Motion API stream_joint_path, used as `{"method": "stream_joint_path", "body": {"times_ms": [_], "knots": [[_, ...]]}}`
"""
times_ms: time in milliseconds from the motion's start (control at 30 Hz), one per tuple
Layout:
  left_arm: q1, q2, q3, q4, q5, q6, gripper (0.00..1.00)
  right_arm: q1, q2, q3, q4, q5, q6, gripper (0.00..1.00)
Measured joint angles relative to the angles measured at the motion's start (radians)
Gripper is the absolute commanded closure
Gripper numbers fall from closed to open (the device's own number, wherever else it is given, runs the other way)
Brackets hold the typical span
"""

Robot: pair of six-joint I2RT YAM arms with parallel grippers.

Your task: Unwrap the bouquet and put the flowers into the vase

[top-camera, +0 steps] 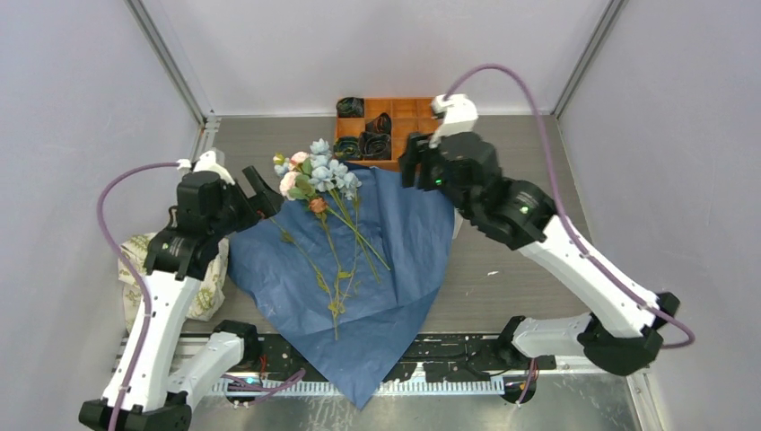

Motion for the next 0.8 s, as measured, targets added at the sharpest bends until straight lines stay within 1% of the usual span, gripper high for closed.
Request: {"method": "stream_joint_path", "body": {"times_ms": [100,167,333,433,533,800], "knots": [[0.0,-0.042,0.054,-0.044,-0.089,0.0,0.04,0.106,0.092,0.052,0.0,-0.04,0.001,0.36],[0.0,-0.076,0.082,-0.073,-0.144,0.0,0.02,0.151,0.176,0.078,0.0,-0.111,0.016,0.34],[0.0,-0.139,0.106,-0.12,-0.231,0.0,0.02,0.167,0.384,0.087,-0.002,-0.29,0.079,0.33],[0.0,-0.151,0.106,-0.142,-0.246,0.0,0.02,0.167,0.515,0.086,-0.019,-0.37,0.112,0.32],[0.0,-0.141,0.094,-0.143,-0.243,-0.001,0.02,0.167,0.595,0.078,-0.031,-0.417,0.136,0.32],[0.0,-0.126,0.044,-0.14,-0.205,-0.005,0.02,0.167,0.653,-0.039,0.013,-0.519,0.184,0.3]]}}
